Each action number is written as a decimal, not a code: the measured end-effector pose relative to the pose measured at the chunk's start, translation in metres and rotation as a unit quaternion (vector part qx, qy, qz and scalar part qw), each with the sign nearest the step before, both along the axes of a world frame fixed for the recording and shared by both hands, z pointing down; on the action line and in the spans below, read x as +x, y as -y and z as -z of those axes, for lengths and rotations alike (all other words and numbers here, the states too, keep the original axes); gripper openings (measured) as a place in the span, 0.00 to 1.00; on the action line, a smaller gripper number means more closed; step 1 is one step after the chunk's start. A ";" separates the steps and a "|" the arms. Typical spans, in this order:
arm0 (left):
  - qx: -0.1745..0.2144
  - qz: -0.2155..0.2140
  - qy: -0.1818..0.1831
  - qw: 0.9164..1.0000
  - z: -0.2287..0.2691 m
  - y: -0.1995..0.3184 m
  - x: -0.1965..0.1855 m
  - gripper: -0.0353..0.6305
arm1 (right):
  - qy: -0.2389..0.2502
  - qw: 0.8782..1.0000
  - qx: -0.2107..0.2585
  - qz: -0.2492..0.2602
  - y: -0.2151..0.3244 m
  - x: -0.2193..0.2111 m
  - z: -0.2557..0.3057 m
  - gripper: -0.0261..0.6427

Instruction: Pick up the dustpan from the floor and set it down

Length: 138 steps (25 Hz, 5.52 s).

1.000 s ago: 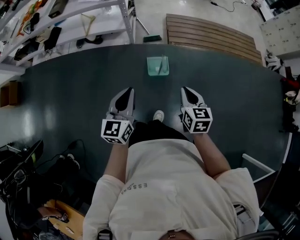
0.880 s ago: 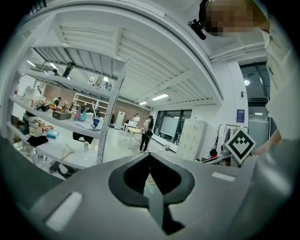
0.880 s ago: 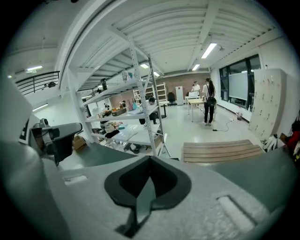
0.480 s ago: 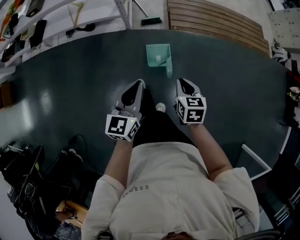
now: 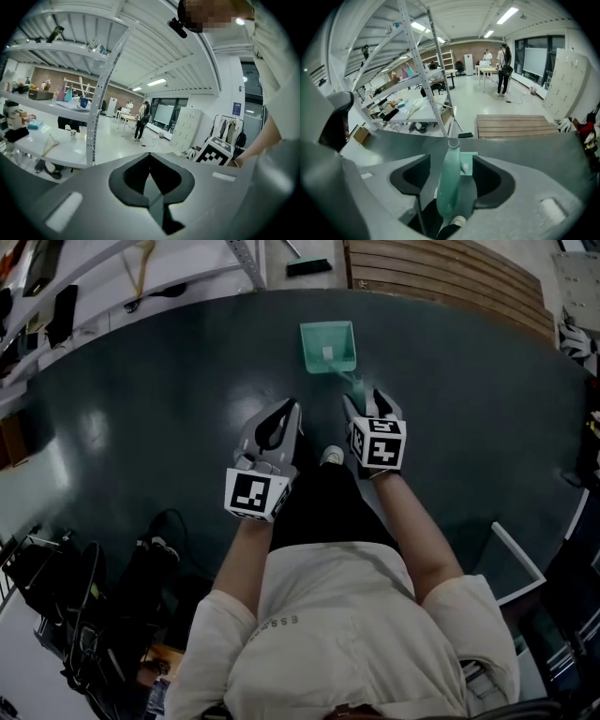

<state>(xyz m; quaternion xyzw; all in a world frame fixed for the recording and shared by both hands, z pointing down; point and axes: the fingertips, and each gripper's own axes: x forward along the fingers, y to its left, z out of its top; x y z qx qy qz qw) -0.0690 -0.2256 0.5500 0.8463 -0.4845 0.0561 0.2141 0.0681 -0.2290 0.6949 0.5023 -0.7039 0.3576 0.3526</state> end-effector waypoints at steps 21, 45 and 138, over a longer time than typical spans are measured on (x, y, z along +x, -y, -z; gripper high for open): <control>-0.015 0.030 -0.003 0.999 -0.013 0.019 -0.028 0.07 | -0.075 0.995 -0.057 -0.037 0.016 0.014 -0.063 0.15; 0.097 0.004 -0.042 0.994 0.140 -0.064 0.015 0.07 | 0.005 0.998 0.032 -0.045 -0.086 0.067 0.169 0.15; 0.072 0.019 -0.021 0.997 0.129 -0.014 0.014 0.08 | 0.052 0.962 0.267 0.034 0.001 0.010 0.214 0.03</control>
